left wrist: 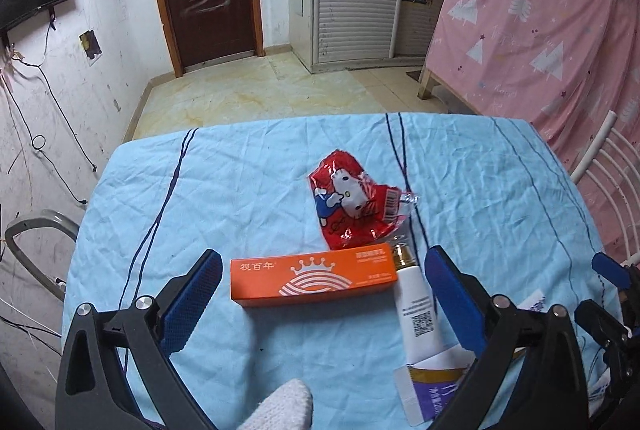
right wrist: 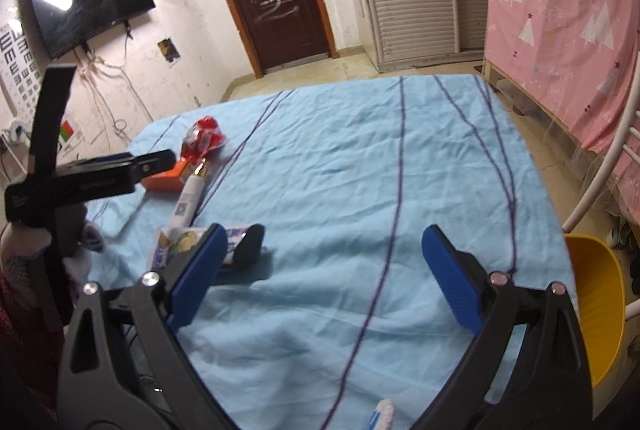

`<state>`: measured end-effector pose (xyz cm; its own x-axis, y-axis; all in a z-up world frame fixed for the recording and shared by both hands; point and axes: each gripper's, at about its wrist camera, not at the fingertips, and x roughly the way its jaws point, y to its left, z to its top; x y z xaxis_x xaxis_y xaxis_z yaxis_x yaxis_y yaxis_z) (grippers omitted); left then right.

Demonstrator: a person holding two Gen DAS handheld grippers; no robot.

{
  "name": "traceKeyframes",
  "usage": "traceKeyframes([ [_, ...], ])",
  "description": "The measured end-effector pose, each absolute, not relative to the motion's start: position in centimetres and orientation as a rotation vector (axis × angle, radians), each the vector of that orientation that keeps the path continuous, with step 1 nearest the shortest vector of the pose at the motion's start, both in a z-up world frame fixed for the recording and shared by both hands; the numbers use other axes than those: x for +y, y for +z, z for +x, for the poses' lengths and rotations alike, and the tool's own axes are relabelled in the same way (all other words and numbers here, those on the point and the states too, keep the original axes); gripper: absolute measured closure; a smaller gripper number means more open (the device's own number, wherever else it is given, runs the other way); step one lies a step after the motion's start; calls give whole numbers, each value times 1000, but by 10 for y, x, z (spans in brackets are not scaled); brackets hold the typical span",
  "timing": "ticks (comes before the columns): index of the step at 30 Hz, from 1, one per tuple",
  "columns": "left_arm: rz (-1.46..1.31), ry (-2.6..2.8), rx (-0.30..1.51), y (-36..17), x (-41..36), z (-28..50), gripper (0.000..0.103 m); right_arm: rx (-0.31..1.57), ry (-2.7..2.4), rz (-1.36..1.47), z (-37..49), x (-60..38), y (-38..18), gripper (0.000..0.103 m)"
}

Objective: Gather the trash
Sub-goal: 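Close the left tool on the orange box while the right tool closes on the toothpaste box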

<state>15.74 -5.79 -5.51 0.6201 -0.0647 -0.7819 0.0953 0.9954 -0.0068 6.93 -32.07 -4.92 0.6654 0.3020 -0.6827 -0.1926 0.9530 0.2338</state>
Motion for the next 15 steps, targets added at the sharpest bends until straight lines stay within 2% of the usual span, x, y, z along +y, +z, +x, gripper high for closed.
traceKeyframes([
  [15, -60, -163, 966, -78, -47, 174, 11, 837, 354, 105, 76, -283, -49, 8],
])
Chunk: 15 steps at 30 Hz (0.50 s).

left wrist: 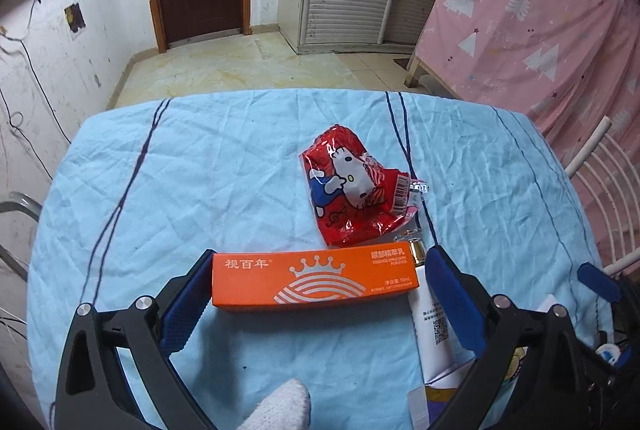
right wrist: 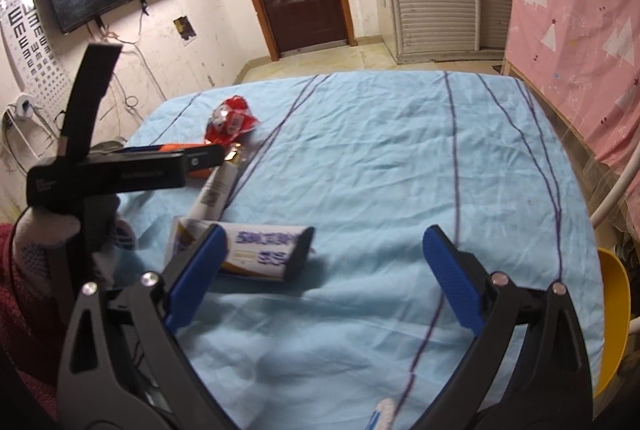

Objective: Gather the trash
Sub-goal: 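Close the left tool on the orange box while the right tool closes on the toothpaste box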

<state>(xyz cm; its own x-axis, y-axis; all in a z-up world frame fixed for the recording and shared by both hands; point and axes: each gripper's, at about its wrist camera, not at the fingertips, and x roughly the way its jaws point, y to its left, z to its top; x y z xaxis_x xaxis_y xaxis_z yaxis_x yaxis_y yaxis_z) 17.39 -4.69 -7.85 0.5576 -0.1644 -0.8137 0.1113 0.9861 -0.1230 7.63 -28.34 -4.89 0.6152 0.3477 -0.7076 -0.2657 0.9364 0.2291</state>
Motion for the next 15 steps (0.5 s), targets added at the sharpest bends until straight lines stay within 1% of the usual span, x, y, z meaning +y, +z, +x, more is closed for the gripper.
traceKeyframes([
  [4, -82, -177, 968, -81, -43, 173, 11, 857, 375, 84, 76, -270, -51, 7],
  [7, -99, -181, 965, -81, -40, 170, 17, 873, 396, 70, 77, -260, -52, 6],
  [15, -181, -204, 940, -73, -17, 162, 17, 918, 437, 43, 80, -235, -55, 6],
])
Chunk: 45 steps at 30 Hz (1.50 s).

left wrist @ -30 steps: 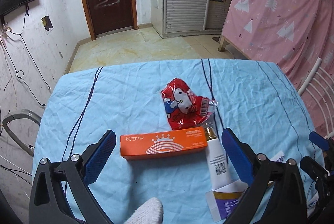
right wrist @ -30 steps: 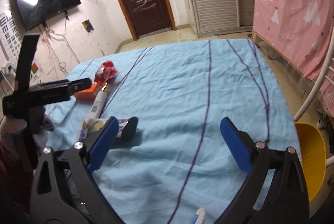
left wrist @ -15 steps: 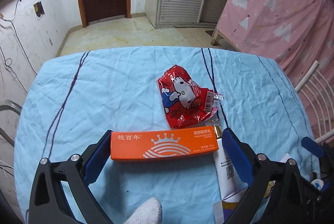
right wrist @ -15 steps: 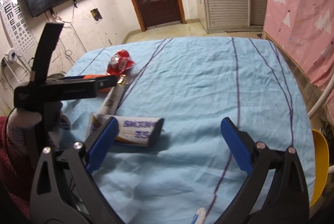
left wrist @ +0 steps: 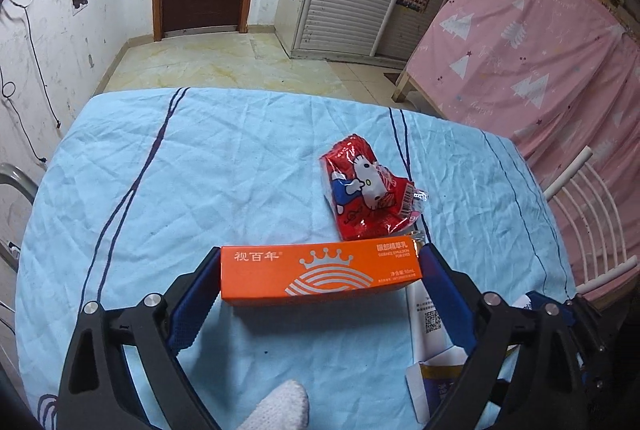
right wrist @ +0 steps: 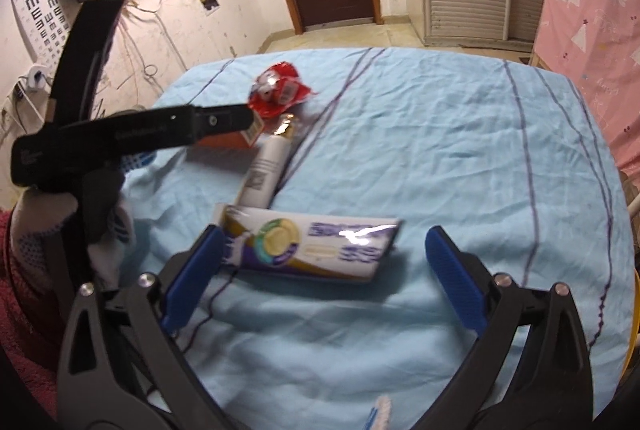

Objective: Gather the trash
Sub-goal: 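Close the left tool on the orange box while the right tool closes on the toothpaste box, then carry the orange box and toothpaste box to the yellow bin and open both tools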

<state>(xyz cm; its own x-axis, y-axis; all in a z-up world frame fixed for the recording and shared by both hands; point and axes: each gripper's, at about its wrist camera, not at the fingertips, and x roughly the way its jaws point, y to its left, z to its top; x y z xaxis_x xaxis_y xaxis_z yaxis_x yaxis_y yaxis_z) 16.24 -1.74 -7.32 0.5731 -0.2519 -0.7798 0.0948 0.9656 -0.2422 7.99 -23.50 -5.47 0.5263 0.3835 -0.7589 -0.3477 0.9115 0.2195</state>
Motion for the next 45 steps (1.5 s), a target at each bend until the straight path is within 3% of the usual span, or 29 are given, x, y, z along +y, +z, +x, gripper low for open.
traceKeyframes([
  [24, -257, -249, 897, -66, 13, 148, 17, 969, 396, -123, 77, -186, -63, 6],
  [31, -257, -243, 898, -67, 16, 147, 17, 926, 410, -133, 67, -191, -56, 25],
  [38, -253, -229, 899, -67, 13, 146, 17, 895, 405, -102, 64, -206, -49, 59],
  [45, -246, -214, 906, -67, 10, 146, 17, 864, 434, -66, 61, -209, -44, 76],
])
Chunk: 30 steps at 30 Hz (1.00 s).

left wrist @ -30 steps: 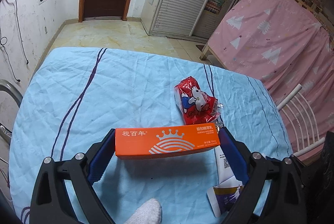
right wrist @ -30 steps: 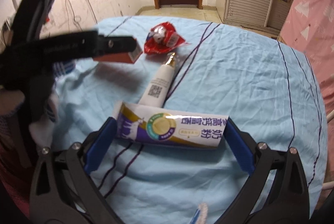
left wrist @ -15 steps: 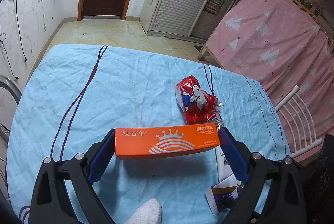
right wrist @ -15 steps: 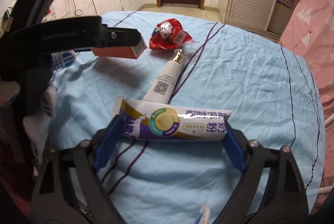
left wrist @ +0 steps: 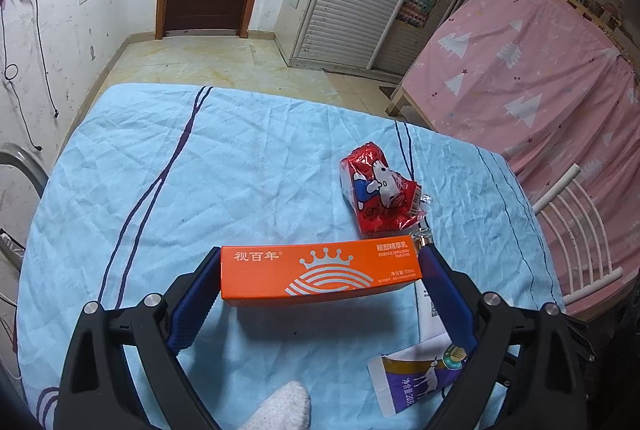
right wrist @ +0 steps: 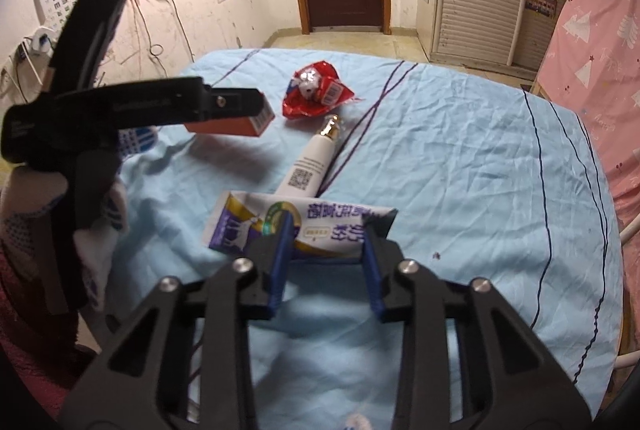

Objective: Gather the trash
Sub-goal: 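Carry the orange box and toothpaste box to the yellow bin and open both tools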

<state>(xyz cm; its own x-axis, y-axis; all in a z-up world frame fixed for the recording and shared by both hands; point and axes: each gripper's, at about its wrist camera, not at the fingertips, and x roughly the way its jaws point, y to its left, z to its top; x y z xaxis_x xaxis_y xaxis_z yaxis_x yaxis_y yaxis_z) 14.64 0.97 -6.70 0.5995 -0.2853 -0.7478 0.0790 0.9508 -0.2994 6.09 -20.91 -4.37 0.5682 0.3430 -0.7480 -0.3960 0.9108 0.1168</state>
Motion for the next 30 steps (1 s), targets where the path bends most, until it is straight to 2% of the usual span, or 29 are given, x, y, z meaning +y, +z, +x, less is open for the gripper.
traceKeyframes([
  [5, -247, -203, 907, -66, 6, 147, 17, 829, 447, -37, 55, -214, -35, 84],
  [30, -90, -219, 846, -30, -69, 127, 17, 693, 419, 147, 37, -294, -7, 97],
])
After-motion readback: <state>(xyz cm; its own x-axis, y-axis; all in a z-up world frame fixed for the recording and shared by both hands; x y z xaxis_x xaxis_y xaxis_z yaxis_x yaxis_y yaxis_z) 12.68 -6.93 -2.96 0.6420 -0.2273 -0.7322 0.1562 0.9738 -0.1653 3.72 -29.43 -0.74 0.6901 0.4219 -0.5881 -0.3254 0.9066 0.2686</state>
